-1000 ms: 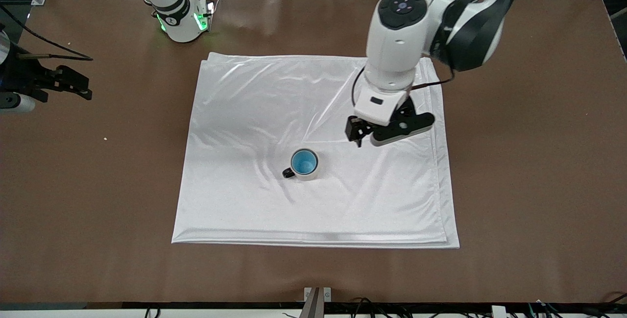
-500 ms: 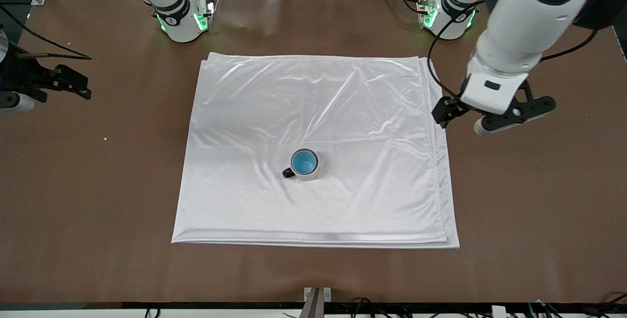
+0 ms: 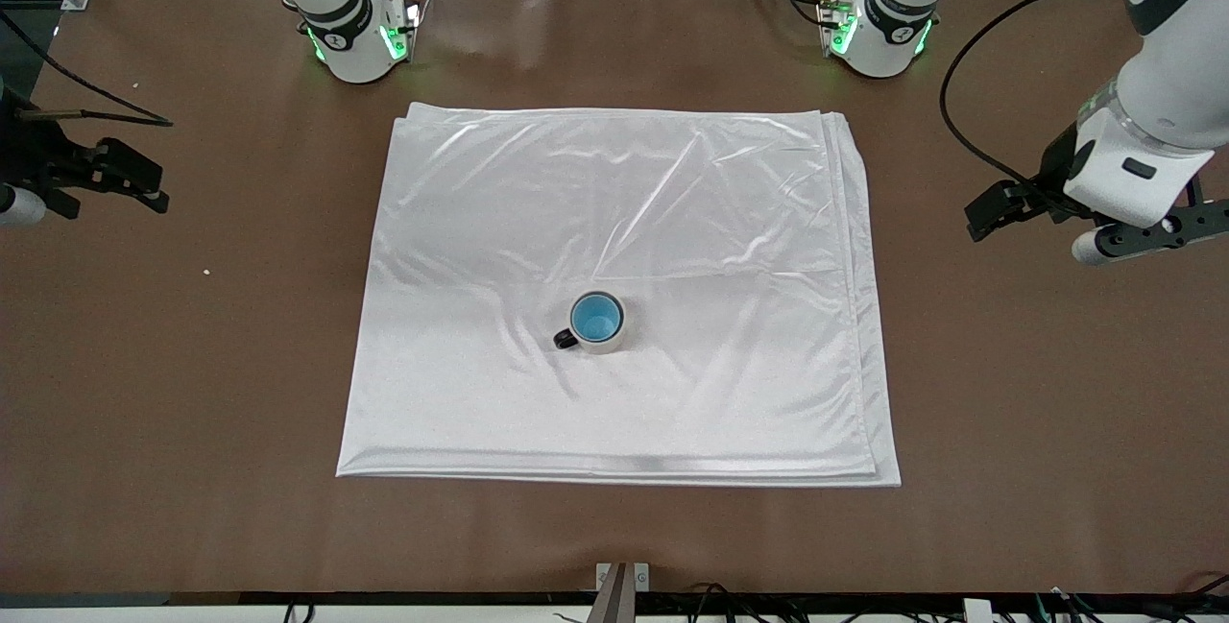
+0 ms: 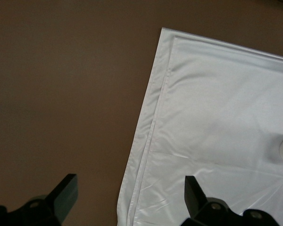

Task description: Place blue cup into white mug on cloth

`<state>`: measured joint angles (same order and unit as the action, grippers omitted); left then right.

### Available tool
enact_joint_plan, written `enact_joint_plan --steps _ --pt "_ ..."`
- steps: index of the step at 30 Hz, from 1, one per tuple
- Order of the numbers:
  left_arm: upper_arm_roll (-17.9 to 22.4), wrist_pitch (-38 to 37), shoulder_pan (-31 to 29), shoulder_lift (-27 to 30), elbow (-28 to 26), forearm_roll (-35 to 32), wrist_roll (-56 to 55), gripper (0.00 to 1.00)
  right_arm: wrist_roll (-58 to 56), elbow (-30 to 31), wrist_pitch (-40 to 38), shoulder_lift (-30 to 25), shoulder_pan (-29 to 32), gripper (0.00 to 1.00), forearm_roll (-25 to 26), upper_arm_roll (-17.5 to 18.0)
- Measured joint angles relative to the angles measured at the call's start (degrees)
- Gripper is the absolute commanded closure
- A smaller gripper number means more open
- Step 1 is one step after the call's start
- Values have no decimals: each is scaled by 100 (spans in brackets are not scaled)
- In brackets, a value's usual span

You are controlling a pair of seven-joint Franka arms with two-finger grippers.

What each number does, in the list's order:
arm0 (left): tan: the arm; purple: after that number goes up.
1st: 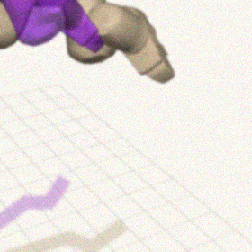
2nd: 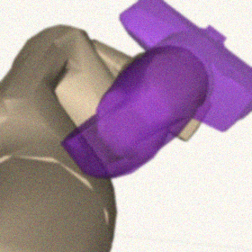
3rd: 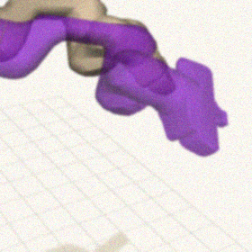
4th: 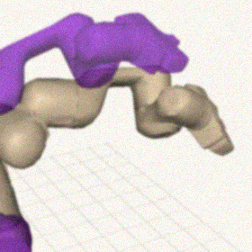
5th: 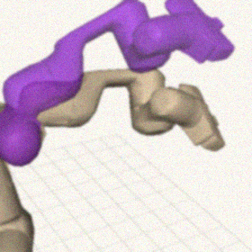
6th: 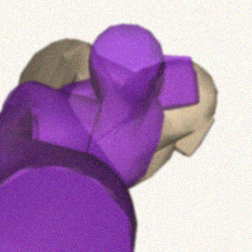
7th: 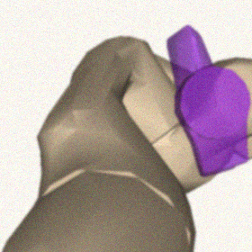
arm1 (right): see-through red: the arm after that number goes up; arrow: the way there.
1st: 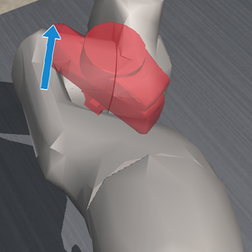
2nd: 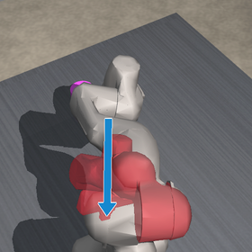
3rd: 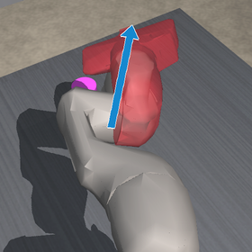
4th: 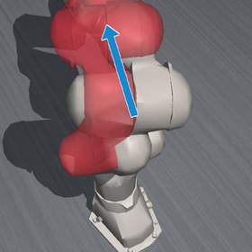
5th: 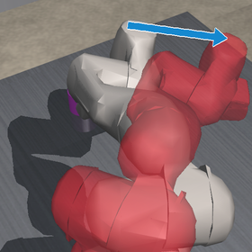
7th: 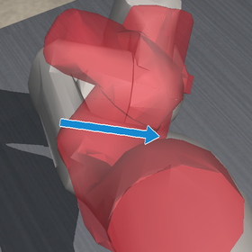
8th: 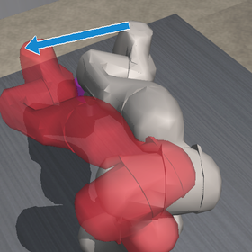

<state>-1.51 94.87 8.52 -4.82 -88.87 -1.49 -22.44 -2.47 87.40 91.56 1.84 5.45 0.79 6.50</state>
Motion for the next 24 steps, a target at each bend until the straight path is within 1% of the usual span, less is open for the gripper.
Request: enact_joint_plan --steps 4,10,24 --pt "1 230 -211 133 -291 117 254 0 1 0 39 0 1 0 0 -16" --pt "1 368 -347 294 -631 129 406 0 1 18 26 1 9 0 0 -41" --pt "2 398 -562 335 -703 129 688 0 4 28 -9 7 91 0 -55 -47"
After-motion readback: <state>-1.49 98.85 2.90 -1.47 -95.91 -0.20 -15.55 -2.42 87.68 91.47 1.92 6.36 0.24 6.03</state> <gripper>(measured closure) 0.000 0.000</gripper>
